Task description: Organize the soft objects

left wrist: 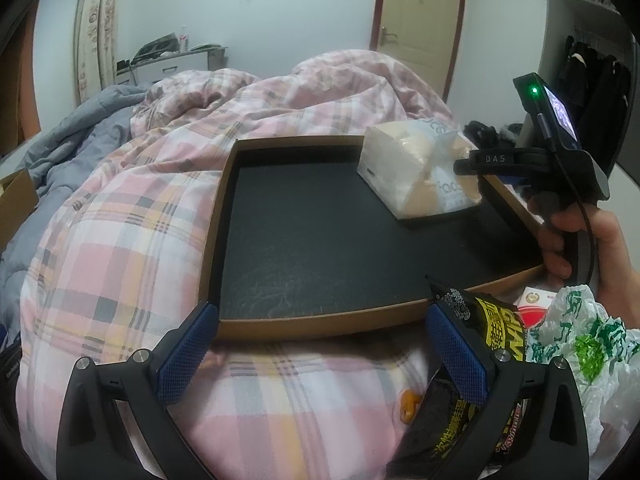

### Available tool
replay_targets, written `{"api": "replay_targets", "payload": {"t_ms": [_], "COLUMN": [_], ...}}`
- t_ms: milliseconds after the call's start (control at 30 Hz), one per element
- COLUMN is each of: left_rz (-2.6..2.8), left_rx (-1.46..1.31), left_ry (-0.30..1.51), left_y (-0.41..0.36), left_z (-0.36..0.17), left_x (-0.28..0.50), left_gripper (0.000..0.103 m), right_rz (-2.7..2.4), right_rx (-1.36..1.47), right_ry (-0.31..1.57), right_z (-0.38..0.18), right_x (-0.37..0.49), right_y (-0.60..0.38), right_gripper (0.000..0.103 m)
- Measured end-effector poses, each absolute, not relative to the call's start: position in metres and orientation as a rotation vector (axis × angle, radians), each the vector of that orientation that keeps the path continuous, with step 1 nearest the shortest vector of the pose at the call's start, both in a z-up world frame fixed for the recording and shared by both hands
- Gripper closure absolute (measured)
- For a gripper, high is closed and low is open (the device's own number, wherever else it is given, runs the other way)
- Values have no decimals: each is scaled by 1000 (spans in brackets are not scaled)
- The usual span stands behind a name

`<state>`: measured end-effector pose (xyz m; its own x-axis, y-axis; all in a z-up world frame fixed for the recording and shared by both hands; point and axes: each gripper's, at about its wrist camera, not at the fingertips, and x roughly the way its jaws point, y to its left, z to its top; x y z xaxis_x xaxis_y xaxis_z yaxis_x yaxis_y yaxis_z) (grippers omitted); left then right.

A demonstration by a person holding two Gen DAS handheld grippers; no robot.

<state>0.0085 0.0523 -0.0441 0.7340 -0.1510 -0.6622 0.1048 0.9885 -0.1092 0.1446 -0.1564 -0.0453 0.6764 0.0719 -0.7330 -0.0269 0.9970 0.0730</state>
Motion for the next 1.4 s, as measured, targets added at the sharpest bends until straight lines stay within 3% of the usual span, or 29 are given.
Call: {"api": "replay_targets", "payload": {"t_ms": [133,533,767,1400], "left_rz": [-140,-137,-137,-152], "left_rx": [-61,-54,-53,-135], "left_ry": [733,732,733,808], "left_y": [53,53,54,63], "left_z": [-44,-44,-43,-53], "left_x": [7,7,6,11], "left_gripper": [0,0,0,0], "right_rz": [41,38,43,147], "right_rx": [105,168,37,114], "right_ry": [788,652,546,520], "right_z": [-44,-37,-29,-21], "right_x": [139,122,110,101], "right_y": [-166,-176,-154,-163], "right_gripper": [52,62,79,93]}}
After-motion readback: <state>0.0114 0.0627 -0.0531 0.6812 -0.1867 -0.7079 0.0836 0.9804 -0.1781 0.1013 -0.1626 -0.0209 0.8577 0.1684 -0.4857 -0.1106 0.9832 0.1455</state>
